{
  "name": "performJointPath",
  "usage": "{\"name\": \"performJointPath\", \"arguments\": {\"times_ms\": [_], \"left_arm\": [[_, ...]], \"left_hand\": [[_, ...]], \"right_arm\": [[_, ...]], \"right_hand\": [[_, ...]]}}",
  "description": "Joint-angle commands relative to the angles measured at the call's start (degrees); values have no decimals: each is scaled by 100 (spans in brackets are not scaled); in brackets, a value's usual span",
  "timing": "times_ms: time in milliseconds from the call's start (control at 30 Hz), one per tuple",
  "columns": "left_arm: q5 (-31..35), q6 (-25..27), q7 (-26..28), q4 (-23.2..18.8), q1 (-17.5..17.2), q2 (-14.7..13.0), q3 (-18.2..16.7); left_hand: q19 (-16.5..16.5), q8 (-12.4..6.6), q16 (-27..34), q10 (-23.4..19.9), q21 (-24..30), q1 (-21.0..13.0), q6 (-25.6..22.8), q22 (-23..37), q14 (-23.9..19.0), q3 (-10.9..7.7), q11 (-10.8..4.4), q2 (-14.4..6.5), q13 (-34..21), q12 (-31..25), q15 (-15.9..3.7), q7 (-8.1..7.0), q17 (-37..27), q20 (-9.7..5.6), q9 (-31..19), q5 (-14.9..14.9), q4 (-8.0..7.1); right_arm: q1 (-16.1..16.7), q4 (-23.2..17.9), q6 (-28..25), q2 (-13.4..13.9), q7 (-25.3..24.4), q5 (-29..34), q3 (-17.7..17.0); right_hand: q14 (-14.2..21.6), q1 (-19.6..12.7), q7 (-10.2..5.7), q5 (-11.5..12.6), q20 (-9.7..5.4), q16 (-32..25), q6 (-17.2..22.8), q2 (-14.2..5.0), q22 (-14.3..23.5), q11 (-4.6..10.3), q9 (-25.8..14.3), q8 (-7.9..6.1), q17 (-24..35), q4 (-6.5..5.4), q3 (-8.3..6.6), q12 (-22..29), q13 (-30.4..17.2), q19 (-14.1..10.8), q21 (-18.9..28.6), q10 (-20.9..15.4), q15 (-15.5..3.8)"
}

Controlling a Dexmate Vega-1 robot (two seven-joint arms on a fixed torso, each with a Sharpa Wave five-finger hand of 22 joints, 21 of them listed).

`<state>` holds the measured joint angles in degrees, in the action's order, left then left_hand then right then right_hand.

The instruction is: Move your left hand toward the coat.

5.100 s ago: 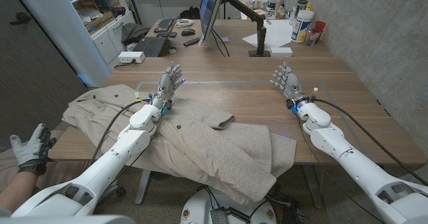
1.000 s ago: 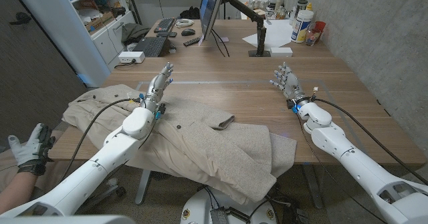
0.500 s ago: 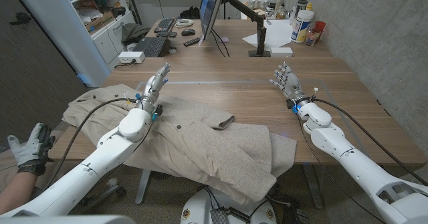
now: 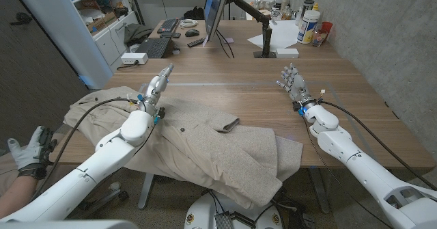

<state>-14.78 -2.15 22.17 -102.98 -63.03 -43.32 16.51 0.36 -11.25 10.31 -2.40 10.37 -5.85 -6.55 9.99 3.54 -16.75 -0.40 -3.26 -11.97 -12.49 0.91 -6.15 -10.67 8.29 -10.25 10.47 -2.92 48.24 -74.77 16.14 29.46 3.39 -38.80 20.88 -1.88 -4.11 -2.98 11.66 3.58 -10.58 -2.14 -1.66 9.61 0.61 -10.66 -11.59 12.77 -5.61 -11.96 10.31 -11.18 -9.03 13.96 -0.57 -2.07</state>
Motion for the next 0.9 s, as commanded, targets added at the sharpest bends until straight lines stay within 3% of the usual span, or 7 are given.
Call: {"name": "performJointPath", "arguments": {"times_ms": [33, 900], "left_arm": [[264, 266, 100, -302, -146, -143, -63], [546, 392, -43, -797, -455, -486, -288]], "left_hand": [[-26, 25, 0, 29, 4, -26, -7, 13, 65, -4, 13, 35, -12, 6, -4, -35, 7, 31, -21, 21, 22], [-22, 29, 20, 17, 33, -25, -7, 10, 71, 2, -3, 65, -2, -5, 0, -54, 10, 30, -20, 18, 50]], "right_arm": [[-7, -35, -83, 44, 19, 30, 32], [-15, -48, -123, 59, 1, 58, 52]], "right_hand": [[-98, 31, -36, 27, 0, 8, -64, 25, 4, 21, -10, 31, -9, -7, 24, -2, -15, 58, -35, 102, -115], [-146, 74, -38, 29, 37, -22, -122, 30, 7, 61, -11, 54, -26, -21, 51, 10, -10, 71, -106, 206, -101]]}}
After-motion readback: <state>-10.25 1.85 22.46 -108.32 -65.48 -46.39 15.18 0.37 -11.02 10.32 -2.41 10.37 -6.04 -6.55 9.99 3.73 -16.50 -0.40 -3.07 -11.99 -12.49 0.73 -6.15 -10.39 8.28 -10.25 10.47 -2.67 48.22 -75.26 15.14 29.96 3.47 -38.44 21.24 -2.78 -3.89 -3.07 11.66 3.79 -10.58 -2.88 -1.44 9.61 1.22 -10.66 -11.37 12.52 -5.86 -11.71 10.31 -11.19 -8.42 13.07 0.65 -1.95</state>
